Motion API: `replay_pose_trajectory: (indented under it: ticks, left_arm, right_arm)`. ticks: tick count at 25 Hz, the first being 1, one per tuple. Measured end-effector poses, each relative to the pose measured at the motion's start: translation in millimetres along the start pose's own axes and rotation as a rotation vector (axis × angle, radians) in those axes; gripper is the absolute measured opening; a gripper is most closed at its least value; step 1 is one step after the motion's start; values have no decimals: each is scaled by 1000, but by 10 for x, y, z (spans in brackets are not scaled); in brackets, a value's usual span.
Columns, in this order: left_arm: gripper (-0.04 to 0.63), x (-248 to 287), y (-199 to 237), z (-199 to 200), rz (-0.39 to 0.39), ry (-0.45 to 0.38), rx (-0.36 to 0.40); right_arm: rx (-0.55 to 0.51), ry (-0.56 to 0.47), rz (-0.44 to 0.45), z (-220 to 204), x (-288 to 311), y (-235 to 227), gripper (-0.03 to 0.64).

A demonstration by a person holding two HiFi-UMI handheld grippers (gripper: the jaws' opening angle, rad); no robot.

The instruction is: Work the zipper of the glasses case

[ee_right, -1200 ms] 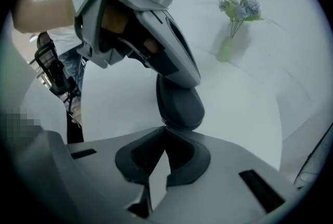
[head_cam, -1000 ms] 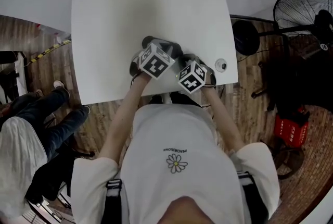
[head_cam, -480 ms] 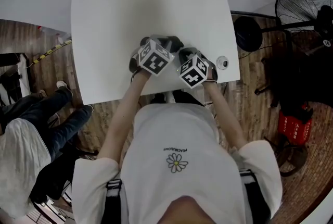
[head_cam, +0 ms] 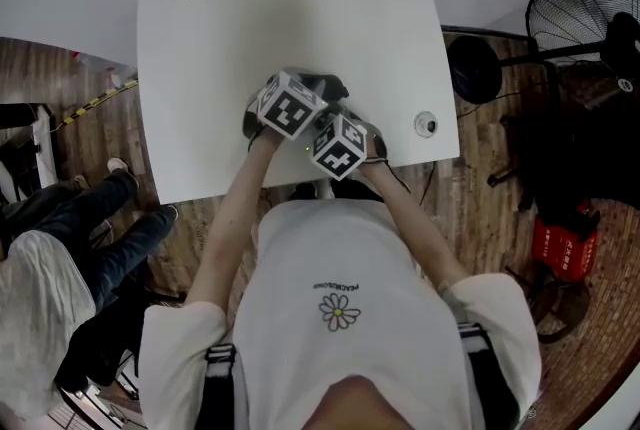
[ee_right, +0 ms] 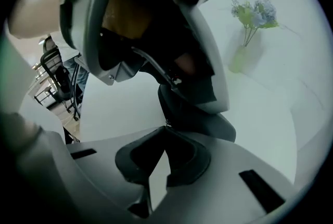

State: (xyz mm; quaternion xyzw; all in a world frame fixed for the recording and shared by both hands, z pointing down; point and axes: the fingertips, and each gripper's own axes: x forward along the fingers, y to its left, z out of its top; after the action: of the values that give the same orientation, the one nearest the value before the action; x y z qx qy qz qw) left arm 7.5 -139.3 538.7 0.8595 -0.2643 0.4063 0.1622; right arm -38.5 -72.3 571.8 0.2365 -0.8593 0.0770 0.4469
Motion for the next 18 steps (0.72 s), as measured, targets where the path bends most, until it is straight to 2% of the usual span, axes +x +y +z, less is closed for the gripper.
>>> replay_pose_trajectory:
  ticks: [3, 5, 8, 10, 11, 15, 18]
  left_arm:
    - [15, -16, -19, -7, -22, -12, 16]
    - [15, -7, 11, 7, -5, -21, 24]
    - [15, 1, 125, -6, 86, 17, 102]
    - [15, -35, 222, -91, 131, 58, 161]
    - [15, -79, 258, -125, 127, 55, 153]
    - [15, -306, 399, -195, 70, -37, 15]
    - [15, -368, 442, -320, 51, -33, -30]
  right_arm:
    - [-42, 15, 8, -38, -5, 3, 6]
    - [-60, 36, 0, -111, -44, -64, 6]
    - [-68, 102, -52, -376, -143, -314, 6]
    - [-26, 121, -83, -551, -241, -495, 6]
    - [-4, 118, -94, -600, -293, -560, 6]
    - [3, 81, -91, -572, -365, -555, 6]
    - [-19, 62, -57, -494, -309, -397, 6]
